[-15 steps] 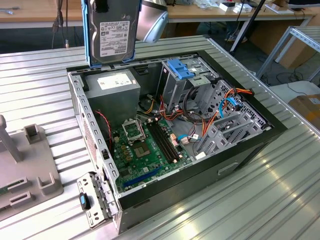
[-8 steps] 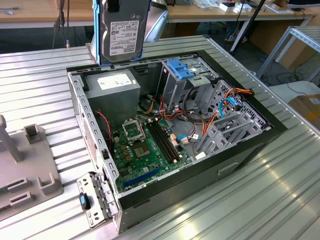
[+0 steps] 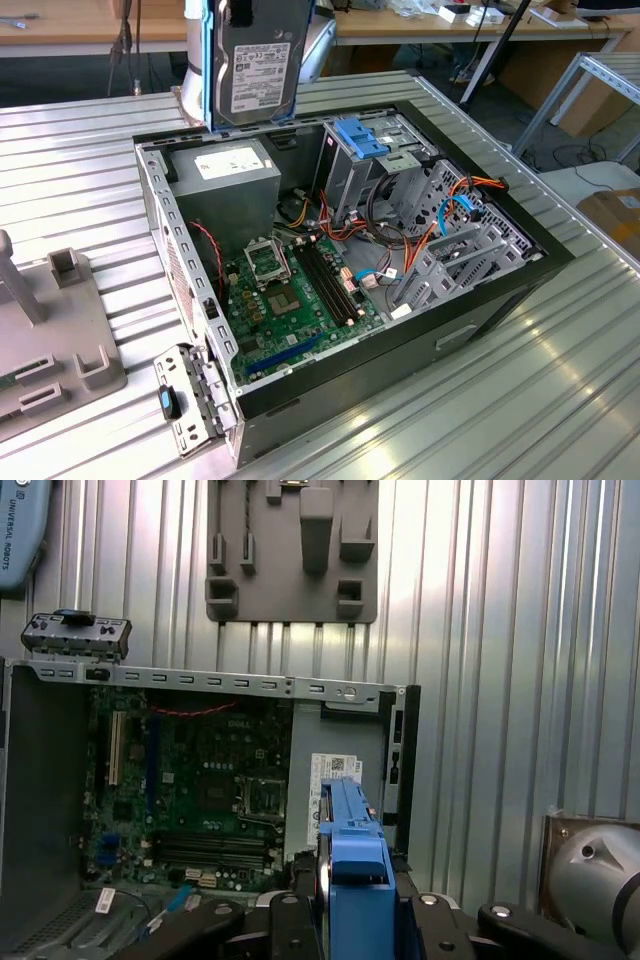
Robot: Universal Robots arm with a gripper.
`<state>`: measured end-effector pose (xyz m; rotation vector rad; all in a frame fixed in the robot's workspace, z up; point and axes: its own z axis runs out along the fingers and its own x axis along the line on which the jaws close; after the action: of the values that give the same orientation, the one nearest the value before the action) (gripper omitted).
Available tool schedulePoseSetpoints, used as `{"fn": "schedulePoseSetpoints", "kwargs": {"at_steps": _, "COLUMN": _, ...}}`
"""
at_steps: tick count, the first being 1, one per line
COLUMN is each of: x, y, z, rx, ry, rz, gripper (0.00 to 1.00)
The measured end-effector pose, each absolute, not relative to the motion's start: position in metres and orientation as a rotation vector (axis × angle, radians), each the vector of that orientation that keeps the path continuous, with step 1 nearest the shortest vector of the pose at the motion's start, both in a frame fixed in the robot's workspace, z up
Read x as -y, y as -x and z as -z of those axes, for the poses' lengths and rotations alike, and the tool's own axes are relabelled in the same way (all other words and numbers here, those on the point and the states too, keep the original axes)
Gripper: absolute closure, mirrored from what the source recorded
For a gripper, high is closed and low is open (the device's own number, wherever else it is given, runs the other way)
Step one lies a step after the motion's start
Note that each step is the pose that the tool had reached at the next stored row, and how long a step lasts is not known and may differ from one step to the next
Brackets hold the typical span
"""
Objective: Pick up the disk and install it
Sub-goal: 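Pick up the disk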
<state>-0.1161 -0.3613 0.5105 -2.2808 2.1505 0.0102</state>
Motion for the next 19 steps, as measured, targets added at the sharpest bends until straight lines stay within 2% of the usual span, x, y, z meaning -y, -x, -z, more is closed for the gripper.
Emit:
{"fn": "schedulePoseSetpoints", "kwargs": {"at_steps": 5, "x": 0.398, "y": 0.116, "z": -0.51, "rx": -2.15, "ry": 2.281, "rz": -0.01, "gripper": 0.63}}
{"fn": "schedulePoseSetpoints", "kwargs": {"at_steps": 19, "x": 0.445, "y": 0.116, "z": -0.51, "rx": -2.15, "ry": 2.281, "rz": -0.01, "gripper": 0.63}}
